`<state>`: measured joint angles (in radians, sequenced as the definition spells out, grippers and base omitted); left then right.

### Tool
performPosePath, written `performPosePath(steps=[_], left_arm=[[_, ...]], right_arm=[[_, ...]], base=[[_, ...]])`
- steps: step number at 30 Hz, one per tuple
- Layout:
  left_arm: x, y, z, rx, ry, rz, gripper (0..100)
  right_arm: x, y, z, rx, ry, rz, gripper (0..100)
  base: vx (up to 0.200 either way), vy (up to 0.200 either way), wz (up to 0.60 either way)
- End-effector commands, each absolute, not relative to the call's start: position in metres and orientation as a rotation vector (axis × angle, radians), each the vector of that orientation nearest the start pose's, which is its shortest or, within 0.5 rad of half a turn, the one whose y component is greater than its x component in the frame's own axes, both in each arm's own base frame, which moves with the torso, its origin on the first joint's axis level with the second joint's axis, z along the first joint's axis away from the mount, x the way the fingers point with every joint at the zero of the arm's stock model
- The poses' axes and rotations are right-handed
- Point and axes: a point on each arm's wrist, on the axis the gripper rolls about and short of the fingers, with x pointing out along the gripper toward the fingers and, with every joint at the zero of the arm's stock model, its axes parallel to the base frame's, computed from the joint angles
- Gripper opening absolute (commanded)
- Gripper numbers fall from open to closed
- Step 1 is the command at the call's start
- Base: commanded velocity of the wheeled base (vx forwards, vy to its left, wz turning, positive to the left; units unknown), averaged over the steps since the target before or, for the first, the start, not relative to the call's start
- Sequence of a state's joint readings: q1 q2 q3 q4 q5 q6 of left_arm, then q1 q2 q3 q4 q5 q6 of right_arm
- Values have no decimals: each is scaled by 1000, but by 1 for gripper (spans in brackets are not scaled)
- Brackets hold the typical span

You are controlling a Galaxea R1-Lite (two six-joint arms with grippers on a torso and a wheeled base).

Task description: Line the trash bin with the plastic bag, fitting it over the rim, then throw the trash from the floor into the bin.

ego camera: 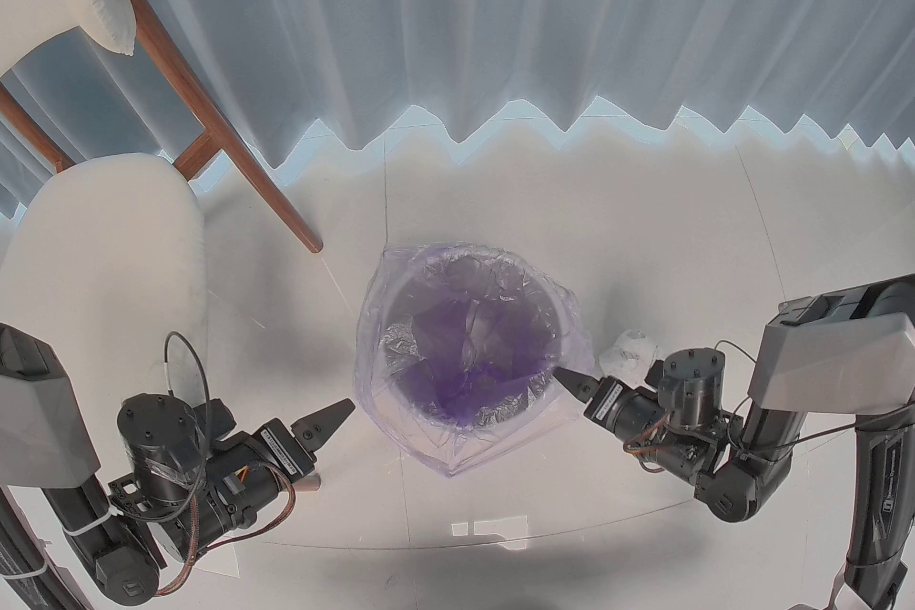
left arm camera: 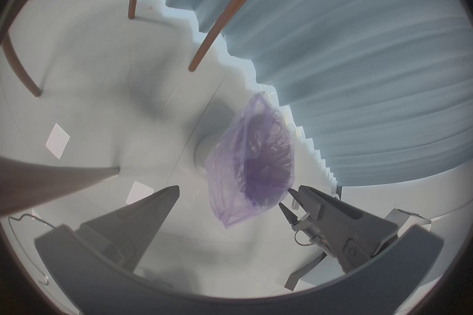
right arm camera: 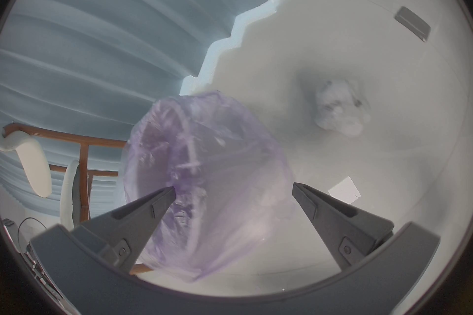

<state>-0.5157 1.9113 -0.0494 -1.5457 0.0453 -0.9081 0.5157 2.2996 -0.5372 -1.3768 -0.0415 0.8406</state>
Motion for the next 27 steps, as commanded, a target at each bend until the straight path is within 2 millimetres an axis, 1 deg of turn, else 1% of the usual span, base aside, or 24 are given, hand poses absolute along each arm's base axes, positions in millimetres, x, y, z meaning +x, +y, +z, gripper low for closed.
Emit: performPosePath(steps=[1, 4, 9, 12, 15, 19, 20, 24, 27], left_arm=[[182, -108, 82, -796, 423, -369, 100], [176, -109, 85, -795, 418, -390, 100], [170, -113, 86, -787, 428, -411, 100], [165, -120, 85, -775, 448, -448, 100], [160, -127, 83, -762, 464, -460, 100], [159, -129, 81, -739, 465, -453, 100], [159, -129, 80, -734, 467, -451, 100], [158, -129, 78, -727, 473, -449, 100], [156, -129, 77, -720, 485, -449, 100]], right_arm=[[328, 186, 41, 651, 455, 361, 100], [334, 190, 38, 570, 498, 353, 100], [343, 196, 36, 535, 492, 364, 100], [343, 195, 28, 488, 515, 358, 100], [344, 195, 23, 479, 524, 355, 100], [348, 195, 12, 469, 540, 345, 100], [348, 195, 9, 463, 544, 343, 0], [347, 193, 4, 451, 555, 339, 0], [348, 189, 11, 460, 528, 339, 0]], base=[[0, 0, 0], [0, 0, 0], [0, 0, 0], [0, 0, 0], [0, 0, 0], [0, 0, 0], [0, 0, 0], [0, 0, 0], [0, 0, 0]])
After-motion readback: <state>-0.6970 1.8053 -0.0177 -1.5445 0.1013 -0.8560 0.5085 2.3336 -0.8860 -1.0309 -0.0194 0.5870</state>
